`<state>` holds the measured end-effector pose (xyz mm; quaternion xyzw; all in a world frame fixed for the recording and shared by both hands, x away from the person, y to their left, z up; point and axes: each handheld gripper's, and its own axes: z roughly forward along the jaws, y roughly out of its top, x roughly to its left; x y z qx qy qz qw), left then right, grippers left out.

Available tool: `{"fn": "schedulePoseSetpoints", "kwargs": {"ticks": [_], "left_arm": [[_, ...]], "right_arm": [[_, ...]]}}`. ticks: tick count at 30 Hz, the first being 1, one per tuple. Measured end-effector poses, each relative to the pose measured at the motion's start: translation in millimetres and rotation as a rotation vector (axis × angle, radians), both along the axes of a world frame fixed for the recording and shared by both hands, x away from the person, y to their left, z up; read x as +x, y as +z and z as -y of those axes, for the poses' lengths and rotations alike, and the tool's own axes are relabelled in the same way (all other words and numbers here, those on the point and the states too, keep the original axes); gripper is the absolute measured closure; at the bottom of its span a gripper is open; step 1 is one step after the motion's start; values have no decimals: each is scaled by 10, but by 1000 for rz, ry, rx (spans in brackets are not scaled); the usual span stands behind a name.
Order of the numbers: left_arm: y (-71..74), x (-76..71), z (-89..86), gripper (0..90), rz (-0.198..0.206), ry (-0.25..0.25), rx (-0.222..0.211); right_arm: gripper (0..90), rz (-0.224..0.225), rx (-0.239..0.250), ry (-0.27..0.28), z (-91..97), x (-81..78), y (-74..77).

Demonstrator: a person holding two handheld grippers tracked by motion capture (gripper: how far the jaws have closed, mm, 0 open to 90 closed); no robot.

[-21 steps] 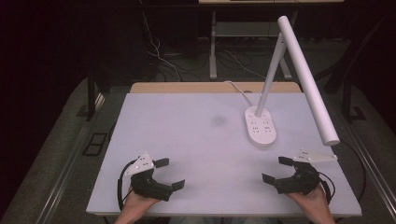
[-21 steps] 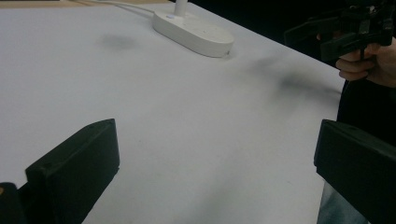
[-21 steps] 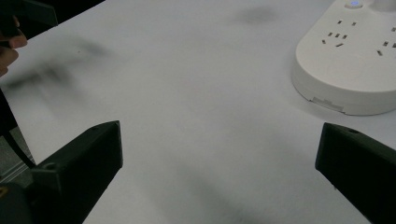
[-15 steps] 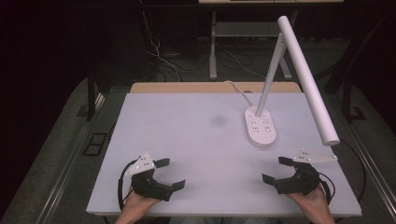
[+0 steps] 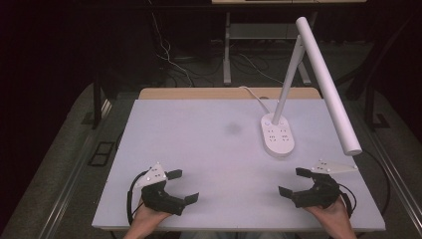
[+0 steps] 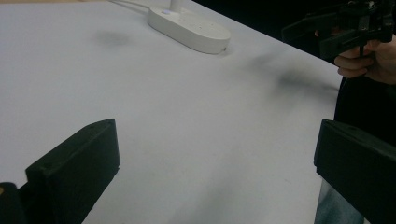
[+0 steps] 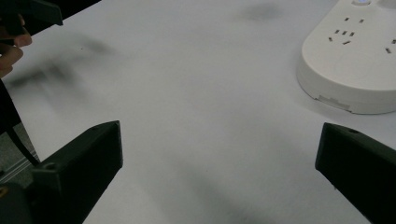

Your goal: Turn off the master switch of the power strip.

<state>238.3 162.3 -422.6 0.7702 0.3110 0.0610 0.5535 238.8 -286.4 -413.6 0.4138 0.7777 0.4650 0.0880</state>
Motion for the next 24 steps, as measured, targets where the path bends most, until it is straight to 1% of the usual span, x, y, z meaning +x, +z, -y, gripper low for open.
{"fn": "schedulePoseSetpoints", "kwargs": {"ticks": [4,14,16,19,21,23,24], "left_arm": [[-9,10,0,0,-4,-4,4],[-20,15,-10,0,-11,0,9],[-22,19,-11,0,-12,-2,11],[-26,19,-8,0,-12,-4,14],[-27,18,-10,0,-12,-5,16],[-30,18,-11,0,-12,-5,15],[-31,18,-14,0,-13,-4,16]], "right_arm": [[2,-7,-10,15,-25,14,1],[3,-15,-22,15,-63,21,19],[3,-19,-40,13,-91,24,35],[3,-20,-55,14,-114,36,63],[3,-24,-56,11,-126,53,77],[3,-19,-59,14,-128,65,78],[3,-21,-67,15,-146,84,83]]}}
